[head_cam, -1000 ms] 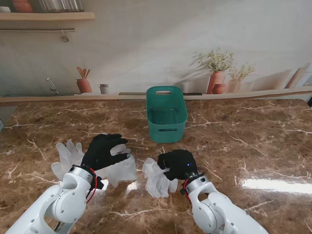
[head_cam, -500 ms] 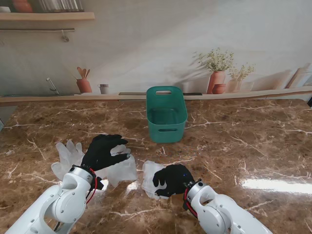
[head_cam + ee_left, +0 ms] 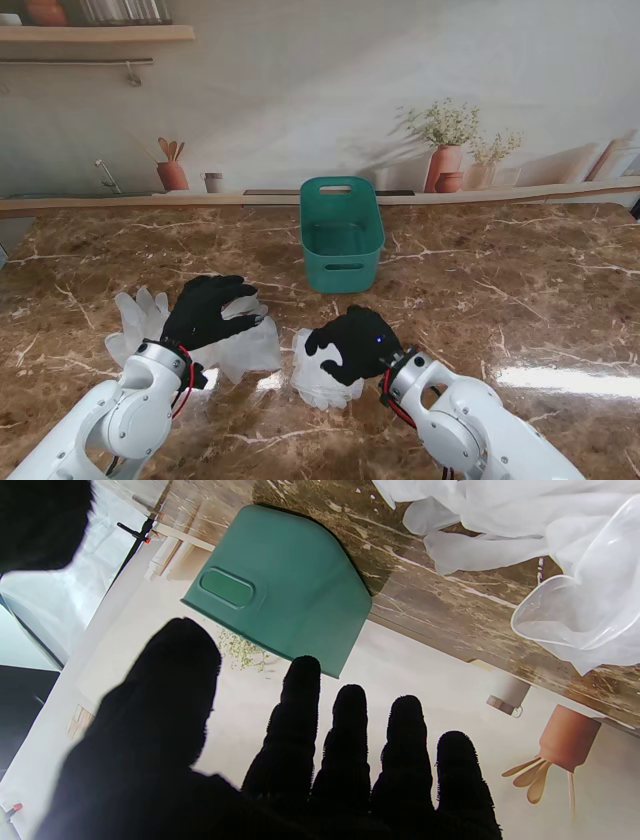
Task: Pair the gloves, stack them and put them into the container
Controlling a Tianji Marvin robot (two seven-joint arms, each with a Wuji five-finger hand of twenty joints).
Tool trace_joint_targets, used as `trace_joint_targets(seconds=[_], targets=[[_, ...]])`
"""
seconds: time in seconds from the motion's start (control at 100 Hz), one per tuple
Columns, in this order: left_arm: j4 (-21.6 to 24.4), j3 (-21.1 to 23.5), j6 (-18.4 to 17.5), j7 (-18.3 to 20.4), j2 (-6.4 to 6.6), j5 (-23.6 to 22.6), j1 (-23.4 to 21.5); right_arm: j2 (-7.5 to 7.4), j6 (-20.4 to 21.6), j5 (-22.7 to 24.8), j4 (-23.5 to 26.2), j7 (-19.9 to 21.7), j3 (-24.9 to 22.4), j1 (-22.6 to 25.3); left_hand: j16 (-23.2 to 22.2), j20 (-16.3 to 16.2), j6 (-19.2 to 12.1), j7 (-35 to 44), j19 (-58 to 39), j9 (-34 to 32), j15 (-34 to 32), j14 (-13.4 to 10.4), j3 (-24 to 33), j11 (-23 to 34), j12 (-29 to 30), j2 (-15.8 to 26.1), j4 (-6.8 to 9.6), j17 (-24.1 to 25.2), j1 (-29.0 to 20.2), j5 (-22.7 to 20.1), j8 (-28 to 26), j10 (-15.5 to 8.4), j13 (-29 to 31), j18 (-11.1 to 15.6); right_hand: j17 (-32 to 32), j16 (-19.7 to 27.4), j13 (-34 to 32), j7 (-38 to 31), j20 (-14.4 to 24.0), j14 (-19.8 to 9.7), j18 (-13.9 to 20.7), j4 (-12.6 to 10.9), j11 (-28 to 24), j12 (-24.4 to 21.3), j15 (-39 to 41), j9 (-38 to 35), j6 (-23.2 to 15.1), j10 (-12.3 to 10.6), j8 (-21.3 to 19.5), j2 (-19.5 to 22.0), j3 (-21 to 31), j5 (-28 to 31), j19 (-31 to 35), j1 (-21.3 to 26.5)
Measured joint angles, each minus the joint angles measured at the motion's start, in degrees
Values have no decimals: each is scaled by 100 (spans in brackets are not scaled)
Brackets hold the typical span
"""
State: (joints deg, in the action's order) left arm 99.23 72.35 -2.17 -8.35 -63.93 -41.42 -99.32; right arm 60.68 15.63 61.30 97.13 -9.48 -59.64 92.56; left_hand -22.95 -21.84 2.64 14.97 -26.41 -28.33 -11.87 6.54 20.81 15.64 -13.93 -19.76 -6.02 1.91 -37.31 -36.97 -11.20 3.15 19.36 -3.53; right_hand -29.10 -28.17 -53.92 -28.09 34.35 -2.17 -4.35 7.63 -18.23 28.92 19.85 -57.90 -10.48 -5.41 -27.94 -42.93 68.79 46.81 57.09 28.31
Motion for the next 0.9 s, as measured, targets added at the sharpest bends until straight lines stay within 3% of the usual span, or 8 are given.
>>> trace_joint_targets(seconds=[0.15, 0.28, 0.51, 0.75, 0.9], targets=[[49, 70, -7, -14, 0, -50, -47, -81, 375, -22, -153, 522, 226, -604, 0, 0, 0, 0, 0, 0, 0, 0, 0, 0, 0, 0, 0, 0, 0, 0, 0, 0, 0, -1, 417, 486, 694, 866, -366, -179, 221, -1, 392, -443, -691, 863, 246, -39, 13, -155, 325, -613, -827, 413], [76, 136, -5, -43, -1, -69, -88, -142, 470, 1, -502, 528, 683, -1168, 0, 0, 0, 0, 0, 0, 0, 0, 0, 0, 1, 0, 0, 0, 0, 0, 0, 0, 0, -1, 684, 813, 1226, 1211, -574, -244, 369, -2, 658, -763, -1029, 1585, 518, -41, 185, -169, 434, -1165, -1369, 384], [78, 187, -9, -101, -2, -69, -133, -149, 474, -304, -1176, 808, 1560, -2011, 0, 0, -1, 0, 0, 0, 0, 0, 0, 0, 1, 0, 0, 0, 0, 0, 0, 0, 0, -1, 958, 1260, 1855, 1521, -733, -354, 498, -2, 814, -1157, -1311, 2393, 688, -9, 389, -284, 547, -1815, -1703, 632], [96, 233, -19, -95, -2, -70, -186, -169, 442, -404, -1512, 1275, 2313, -2667, 1, 0, -1, 0, 0, 0, 0, 0, 0, 0, 1, 0, 0, 0, 0, 0, 0, 0, 0, -1, 1334, 1599, 2765, 2043, -865, -433, 564, -2, 872, -1449, -1512, 3421, 709, 26, 569, -205, 693, -2495, -2048, 1054], [114, 262, -20, -97, -2, -76, -220, -174, 371, -482, -1709, 1455, 2764, -3048, 1, 0, -1, 0, 0, 0, 0, 0, 0, 0, 2, 0, 0, 0, 0, 0, 0, 0, 0, -1, 1442, 1616, 2923, 2185, -866, -433, 573, -2, 769, -1497, -1455, 3577, 780, 64, 571, -167, 693, -2611, -2056, 1054]])
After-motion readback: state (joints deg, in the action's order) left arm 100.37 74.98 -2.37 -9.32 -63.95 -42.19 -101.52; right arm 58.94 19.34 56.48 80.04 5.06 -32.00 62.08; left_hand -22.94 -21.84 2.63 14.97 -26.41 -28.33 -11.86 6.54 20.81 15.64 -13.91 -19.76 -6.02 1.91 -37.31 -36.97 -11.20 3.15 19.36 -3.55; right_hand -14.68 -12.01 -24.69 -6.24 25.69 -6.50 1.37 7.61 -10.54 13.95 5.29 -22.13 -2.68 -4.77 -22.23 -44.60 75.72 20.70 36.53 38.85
